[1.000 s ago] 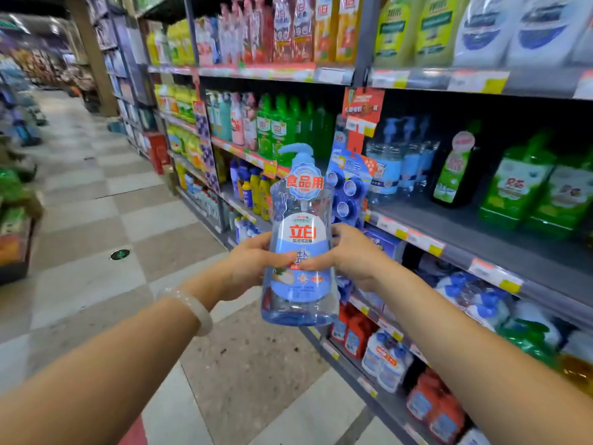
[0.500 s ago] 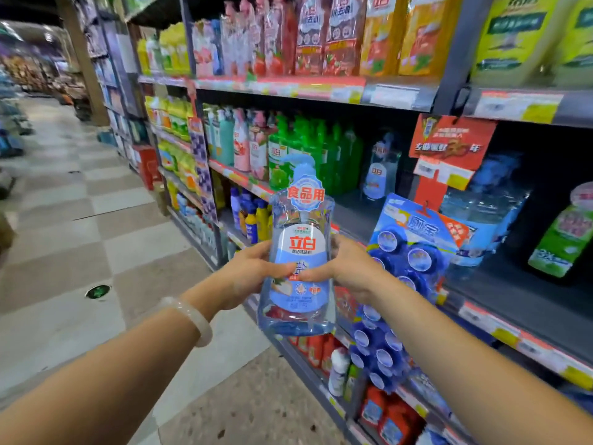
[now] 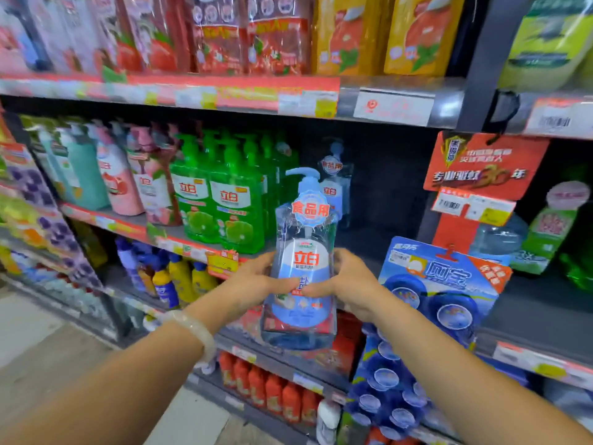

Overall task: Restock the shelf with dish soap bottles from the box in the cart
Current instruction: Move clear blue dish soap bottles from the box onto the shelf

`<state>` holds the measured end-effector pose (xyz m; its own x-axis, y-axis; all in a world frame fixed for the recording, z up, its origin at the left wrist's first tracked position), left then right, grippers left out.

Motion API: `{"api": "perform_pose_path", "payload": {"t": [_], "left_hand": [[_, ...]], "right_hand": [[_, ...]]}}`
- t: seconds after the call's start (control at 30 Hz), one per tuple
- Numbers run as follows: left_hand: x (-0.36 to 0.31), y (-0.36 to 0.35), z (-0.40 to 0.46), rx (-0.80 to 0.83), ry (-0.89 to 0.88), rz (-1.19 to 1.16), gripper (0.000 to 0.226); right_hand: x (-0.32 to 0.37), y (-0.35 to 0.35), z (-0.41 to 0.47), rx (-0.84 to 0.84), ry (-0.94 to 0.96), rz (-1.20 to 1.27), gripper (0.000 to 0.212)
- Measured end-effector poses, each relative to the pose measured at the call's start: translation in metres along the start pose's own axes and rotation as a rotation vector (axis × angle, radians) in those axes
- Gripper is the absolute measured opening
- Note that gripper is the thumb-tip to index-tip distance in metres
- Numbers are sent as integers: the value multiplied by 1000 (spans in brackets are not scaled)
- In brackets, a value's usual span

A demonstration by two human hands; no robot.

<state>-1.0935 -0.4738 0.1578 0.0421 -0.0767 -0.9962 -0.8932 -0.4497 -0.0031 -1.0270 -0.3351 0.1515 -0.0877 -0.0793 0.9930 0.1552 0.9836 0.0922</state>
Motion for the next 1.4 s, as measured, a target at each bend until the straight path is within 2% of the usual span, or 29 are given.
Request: {"api": "perform_pose_path", "payload": {"t": [0.13,0.3,0.47,0.6,0.67,0.77,0.8,0.87,0.93,1.03,1.13,1.4], "left_hand": [[-6,30,59,53,-59,50,45],[-11,60,130,109,-96,94,57],[-7,85,186,97,-102,198,65],[0,95,218,125,-94,253,69],[-1,99,234,142,-127,283,72],[-1,101,252,146,-150,319,72],[-1,100,255,146,-148,328,71],[1,101,262,150,-141,318,68],[4,103,270,174,-137,309,74],[8,107,280,222,-140,287,84],[10,110,284,191,-127,316,88],[16,104,286,159,-70,202,84]], "right_hand": [[4,27,48,-85,57,-41,64],[3,59,105,-188,124,-69,76],[-6,79,150,-262,126,-187,71],[-15,93,167,-384,54,-296,91],[-15,100,176,-417,11,-272,80],[-17,111,192,-445,-54,-261,44],[-18,112,194,-460,-77,-246,43],[-21,112,197,-464,-133,-231,62],[-22,110,199,-458,-185,-266,80],[-21,115,203,-476,-250,-296,77],[-19,116,206,-463,-264,-347,78],[-21,117,204,-480,-280,-347,87]]}}
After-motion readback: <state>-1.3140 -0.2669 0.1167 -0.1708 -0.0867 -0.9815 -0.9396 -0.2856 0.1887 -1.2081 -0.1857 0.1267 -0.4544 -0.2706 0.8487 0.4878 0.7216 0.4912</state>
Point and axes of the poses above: each hand's wrist, its own z-axis towards the middle knuckle, its own y-axis out of the back of the hand, x = y × z, the point moved 5 cm from there along z, towards the middle knuckle, and after that the axes turned 15 degrees about x, right-handed, at the moved point
